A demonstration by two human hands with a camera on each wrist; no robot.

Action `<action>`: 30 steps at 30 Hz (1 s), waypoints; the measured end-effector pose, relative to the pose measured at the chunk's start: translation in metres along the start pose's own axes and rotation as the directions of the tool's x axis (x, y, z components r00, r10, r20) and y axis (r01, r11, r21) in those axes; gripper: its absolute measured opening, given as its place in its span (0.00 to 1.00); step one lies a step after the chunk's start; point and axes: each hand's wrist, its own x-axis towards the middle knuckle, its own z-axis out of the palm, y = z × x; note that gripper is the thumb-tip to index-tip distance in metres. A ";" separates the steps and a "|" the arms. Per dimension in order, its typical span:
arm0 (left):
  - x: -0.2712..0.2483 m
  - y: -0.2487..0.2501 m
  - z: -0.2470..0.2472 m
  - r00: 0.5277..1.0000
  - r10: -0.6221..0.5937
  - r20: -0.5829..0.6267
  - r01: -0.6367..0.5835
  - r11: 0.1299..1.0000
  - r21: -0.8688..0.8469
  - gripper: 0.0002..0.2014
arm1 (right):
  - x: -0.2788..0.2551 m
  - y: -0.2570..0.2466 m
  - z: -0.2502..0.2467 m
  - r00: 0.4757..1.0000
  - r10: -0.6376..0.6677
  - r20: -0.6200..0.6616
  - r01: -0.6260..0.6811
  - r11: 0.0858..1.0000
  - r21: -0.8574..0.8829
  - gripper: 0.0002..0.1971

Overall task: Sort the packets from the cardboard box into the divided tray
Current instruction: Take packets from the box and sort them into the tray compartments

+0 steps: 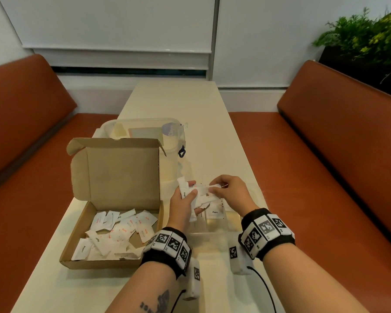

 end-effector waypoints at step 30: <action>0.008 0.019 -0.013 1.000 0.015 -0.013 -0.013 0.995 0.098 0.06 | -0.007 -0.013 0.017 0.996 0.012 0.083 -0.020 0.996 0.088 0.10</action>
